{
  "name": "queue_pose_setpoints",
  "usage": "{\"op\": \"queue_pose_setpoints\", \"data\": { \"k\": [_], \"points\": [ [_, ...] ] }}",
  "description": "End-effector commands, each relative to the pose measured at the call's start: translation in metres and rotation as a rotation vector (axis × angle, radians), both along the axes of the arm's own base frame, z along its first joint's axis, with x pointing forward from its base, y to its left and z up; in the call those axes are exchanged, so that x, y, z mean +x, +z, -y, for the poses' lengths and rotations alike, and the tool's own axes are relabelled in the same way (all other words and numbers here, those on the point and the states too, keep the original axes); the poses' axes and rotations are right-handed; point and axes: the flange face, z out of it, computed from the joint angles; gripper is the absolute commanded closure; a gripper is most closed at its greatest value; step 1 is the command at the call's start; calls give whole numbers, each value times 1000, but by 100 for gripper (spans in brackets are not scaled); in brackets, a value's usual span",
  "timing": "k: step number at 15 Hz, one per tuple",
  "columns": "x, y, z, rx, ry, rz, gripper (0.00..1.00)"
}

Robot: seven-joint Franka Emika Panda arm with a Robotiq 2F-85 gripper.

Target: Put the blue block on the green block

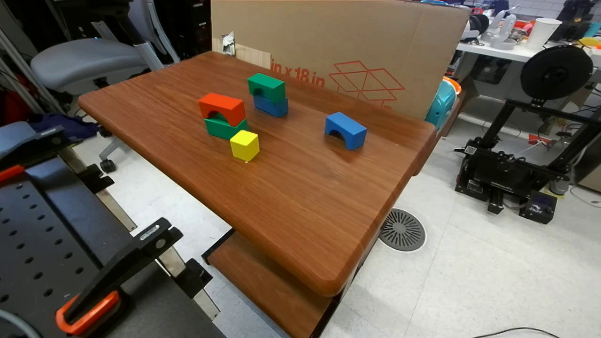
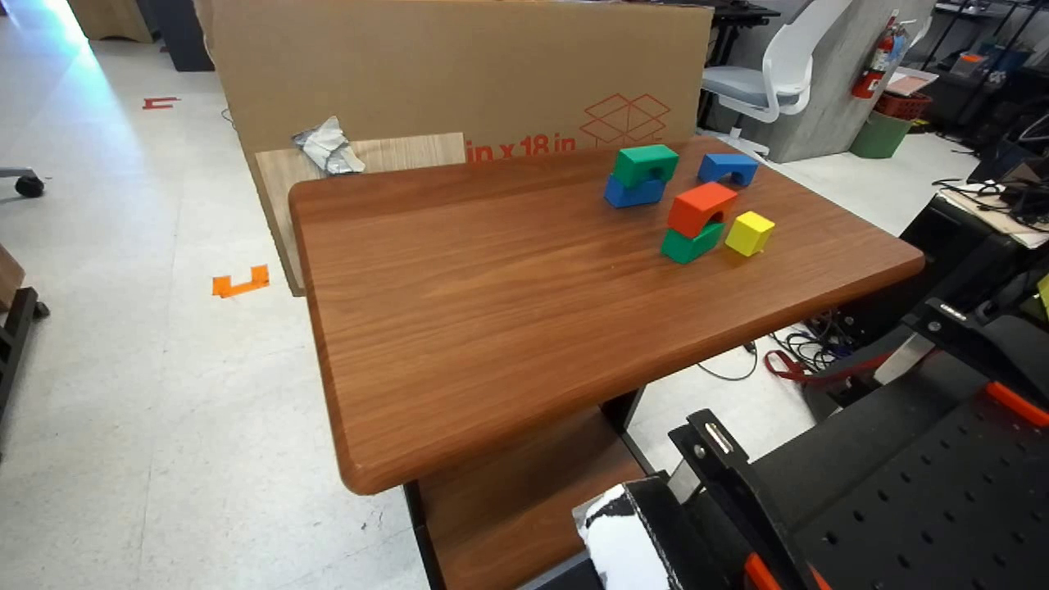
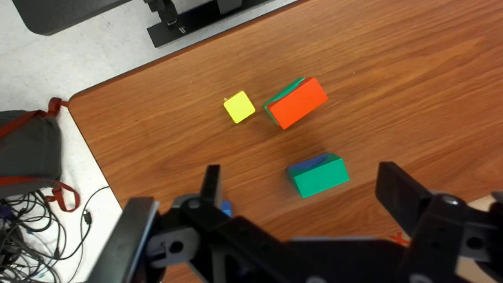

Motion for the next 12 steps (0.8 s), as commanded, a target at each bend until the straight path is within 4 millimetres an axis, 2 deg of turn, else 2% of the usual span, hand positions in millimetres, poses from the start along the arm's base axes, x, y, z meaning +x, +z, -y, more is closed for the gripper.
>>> {"op": "queue_pose_setpoints", "data": {
  "k": [1,7,12],
  "points": [
    [18,-23,26,-8,-18,15,0],
    [45,-72,68,-28,-90,0,0],
    [57,-112,98,-75,-130,-4,0]
  ]
}}
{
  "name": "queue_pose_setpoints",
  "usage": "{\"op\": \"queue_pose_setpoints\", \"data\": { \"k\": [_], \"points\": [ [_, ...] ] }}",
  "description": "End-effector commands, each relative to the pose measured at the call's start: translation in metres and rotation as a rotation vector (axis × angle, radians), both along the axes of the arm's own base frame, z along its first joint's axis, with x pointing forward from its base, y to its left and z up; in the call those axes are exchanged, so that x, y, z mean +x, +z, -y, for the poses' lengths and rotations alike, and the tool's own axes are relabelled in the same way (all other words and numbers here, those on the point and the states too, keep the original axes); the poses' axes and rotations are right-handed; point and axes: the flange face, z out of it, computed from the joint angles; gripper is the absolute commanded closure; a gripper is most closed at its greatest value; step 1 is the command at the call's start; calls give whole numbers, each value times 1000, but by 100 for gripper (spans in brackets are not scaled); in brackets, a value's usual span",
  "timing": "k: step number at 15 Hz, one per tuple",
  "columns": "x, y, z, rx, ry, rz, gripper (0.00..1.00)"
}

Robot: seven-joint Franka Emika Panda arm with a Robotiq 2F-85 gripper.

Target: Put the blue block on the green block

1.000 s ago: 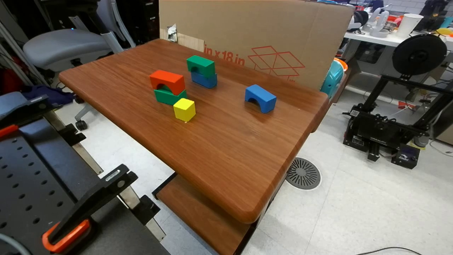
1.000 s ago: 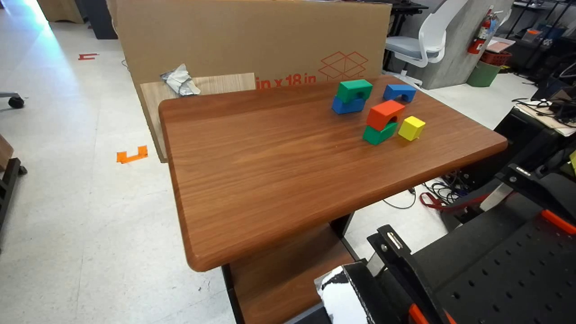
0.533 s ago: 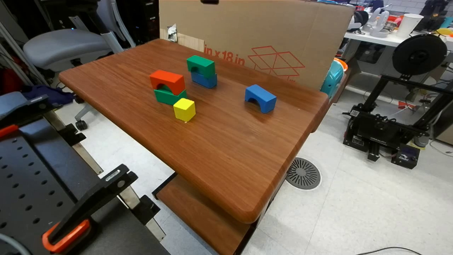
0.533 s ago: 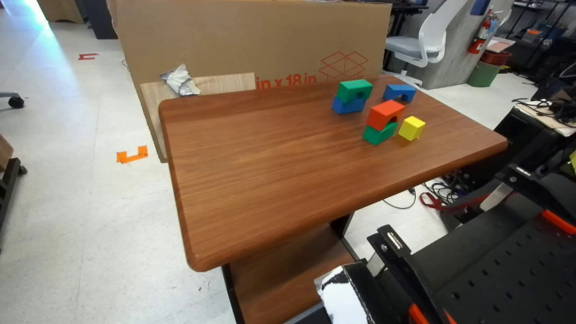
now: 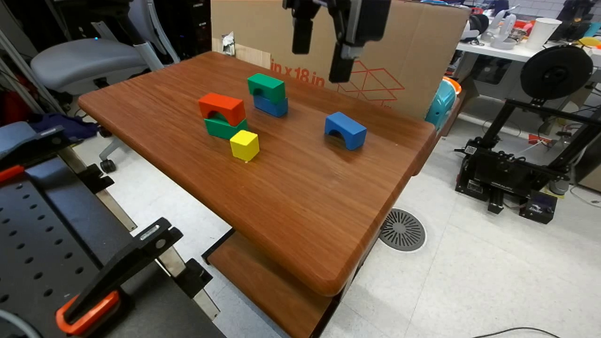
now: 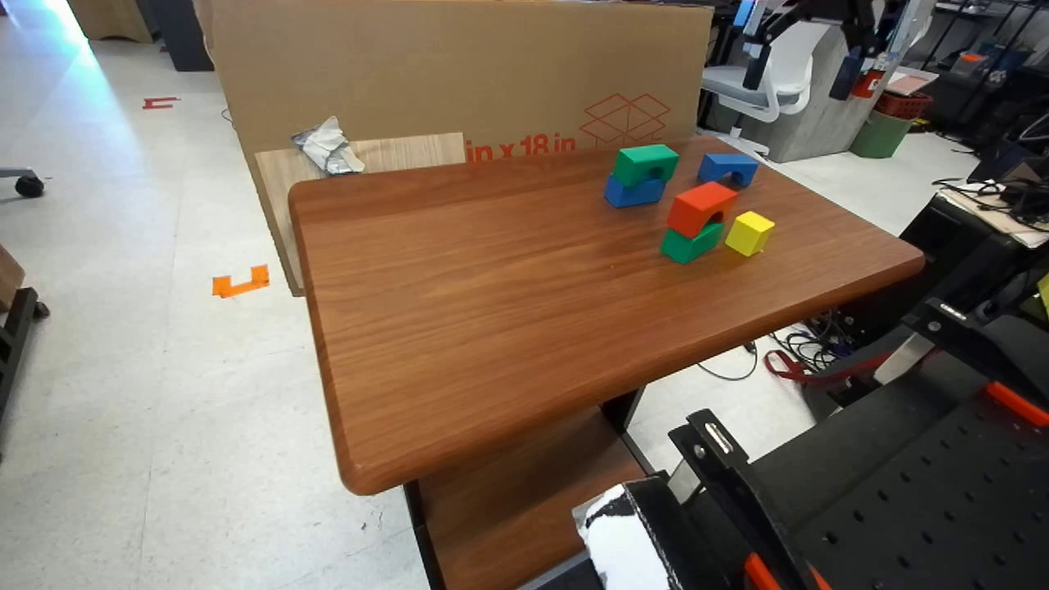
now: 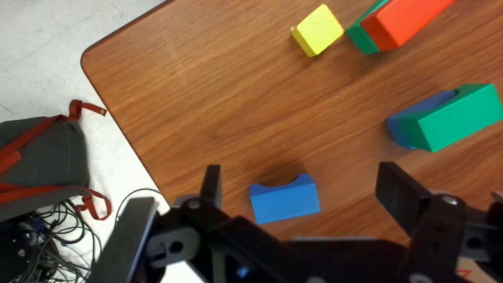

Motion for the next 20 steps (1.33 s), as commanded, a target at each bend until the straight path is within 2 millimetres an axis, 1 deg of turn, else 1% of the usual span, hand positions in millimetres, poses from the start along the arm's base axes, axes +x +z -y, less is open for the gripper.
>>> {"op": "queue_pose_setpoints", "data": {
  "k": [1,4,6,13,20],
  "points": [
    [15,-24,20,-46,-20,13,0],
    [21,-40,27,-61,-19,14,0],
    [27,-50,25,-63,-6,5,0],
    [46,-71,8,-71,23,-6,0],
    [62,-88,3,-114,30,-17,0]
  ]
}}
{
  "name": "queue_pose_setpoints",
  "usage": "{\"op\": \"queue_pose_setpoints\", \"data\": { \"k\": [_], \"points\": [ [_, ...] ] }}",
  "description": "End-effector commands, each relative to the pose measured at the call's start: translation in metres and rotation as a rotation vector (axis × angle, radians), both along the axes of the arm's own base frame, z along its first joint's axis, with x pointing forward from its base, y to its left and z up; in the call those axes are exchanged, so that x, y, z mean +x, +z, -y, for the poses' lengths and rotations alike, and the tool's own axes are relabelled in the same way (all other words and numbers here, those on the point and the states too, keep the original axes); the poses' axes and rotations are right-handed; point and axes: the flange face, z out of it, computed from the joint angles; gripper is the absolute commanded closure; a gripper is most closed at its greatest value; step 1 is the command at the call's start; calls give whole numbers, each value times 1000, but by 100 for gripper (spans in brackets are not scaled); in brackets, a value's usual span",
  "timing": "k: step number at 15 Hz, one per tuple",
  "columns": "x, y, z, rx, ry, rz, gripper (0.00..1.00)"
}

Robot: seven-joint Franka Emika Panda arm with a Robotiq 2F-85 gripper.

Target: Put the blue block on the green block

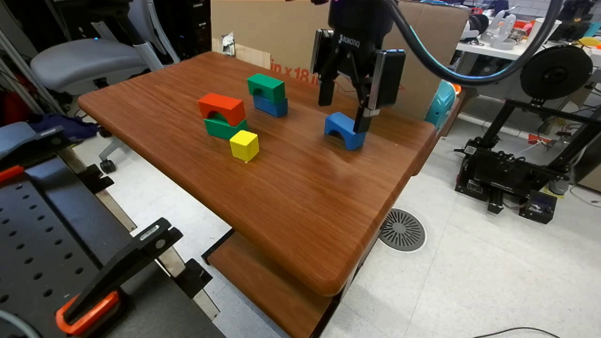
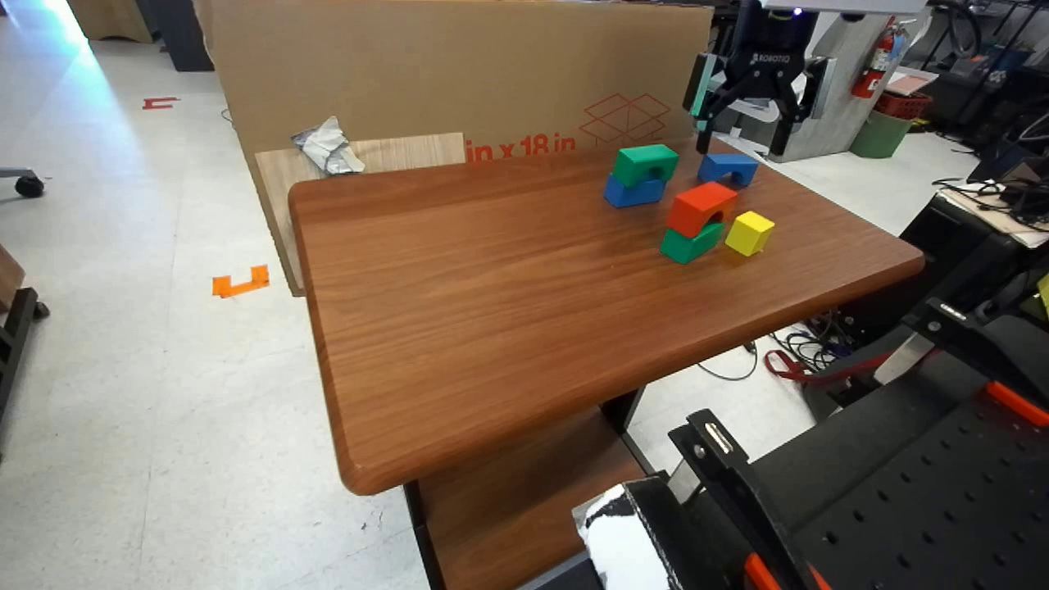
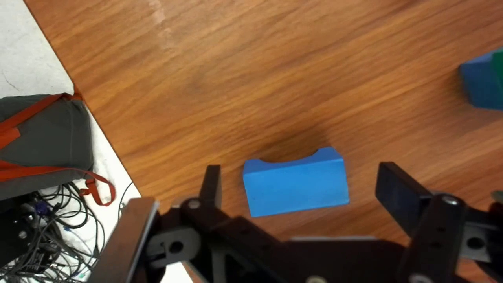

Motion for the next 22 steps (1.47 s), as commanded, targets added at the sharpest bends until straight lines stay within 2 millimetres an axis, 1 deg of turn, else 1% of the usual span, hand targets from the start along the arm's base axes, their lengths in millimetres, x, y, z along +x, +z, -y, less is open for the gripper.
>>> {"op": "queue_pose_setpoints", "data": {
  "k": [1,8,9,10,13,14,17,19,22],
  "points": [
    [15,-8,-1,-52,8,-2,0],
    [22,-21,-1,-91,27,-17,0],
    [22,-22,-2,-93,32,-21,16],
    [23,-23,-2,-95,36,-22,28],
    [22,-22,-5,-88,47,-25,51],
    [23,-19,-6,-86,51,-22,55],
    [22,-15,-10,-70,60,-19,55],
    [18,-4,-13,-40,56,-17,55],
    [15,23,-22,-9,60,30,55]
  ]
}}
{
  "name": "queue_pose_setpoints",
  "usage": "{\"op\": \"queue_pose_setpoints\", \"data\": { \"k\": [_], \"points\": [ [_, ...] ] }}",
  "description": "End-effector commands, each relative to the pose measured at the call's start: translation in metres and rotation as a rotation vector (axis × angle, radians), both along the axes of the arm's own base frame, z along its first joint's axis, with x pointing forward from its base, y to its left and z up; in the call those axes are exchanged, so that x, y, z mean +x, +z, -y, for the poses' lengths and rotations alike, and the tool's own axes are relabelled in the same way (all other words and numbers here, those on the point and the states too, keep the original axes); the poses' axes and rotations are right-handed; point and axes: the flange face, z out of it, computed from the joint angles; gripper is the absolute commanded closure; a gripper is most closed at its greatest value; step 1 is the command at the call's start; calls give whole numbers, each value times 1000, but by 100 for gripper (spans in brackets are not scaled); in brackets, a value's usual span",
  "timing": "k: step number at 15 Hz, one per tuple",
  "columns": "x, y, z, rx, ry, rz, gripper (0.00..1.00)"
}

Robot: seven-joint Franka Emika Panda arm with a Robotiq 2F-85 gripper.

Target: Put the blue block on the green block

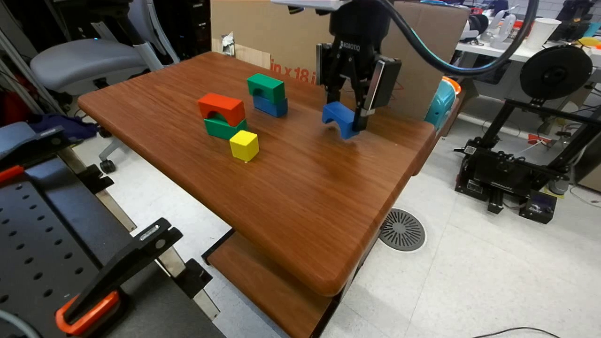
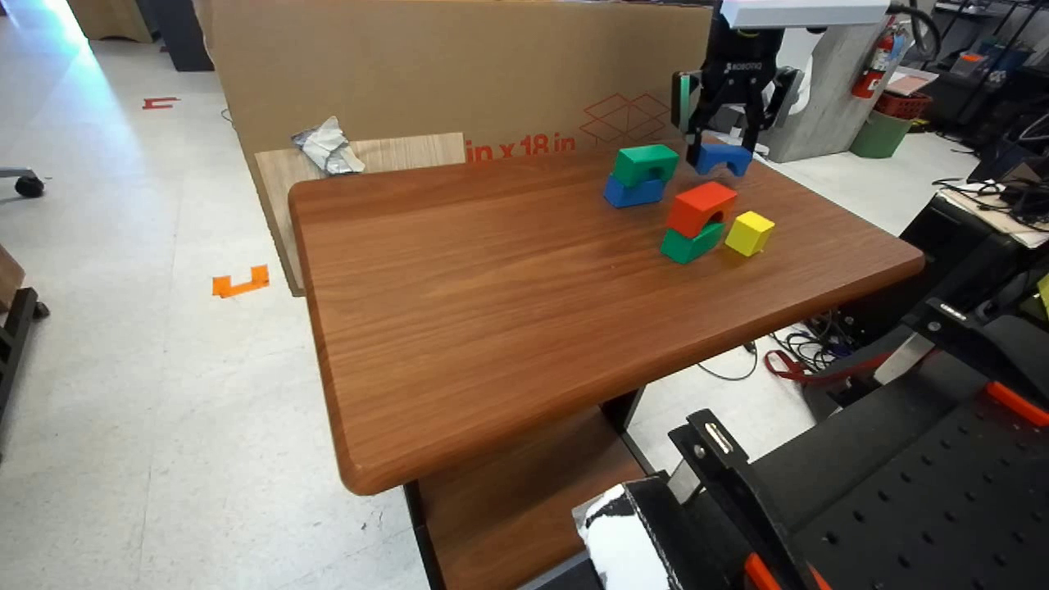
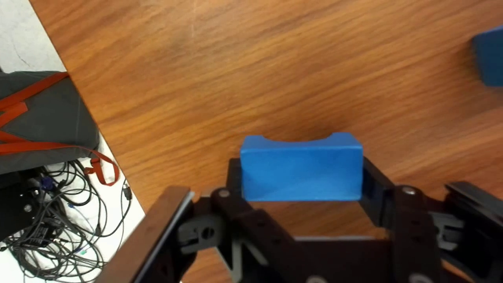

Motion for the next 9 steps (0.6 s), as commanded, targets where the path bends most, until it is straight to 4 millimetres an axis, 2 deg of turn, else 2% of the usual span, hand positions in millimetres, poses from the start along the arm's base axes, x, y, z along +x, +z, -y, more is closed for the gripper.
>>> {"op": "queue_pose_setpoints", "data": {
  "k": [1,4,6,9],
  "points": [
    [-6,42,-10,51,19,37,55],
    [0,70,-26,52,53,77,55],
    [3,82,-43,46,91,100,55],
    [8,87,-75,58,150,106,55]
  ]
}}
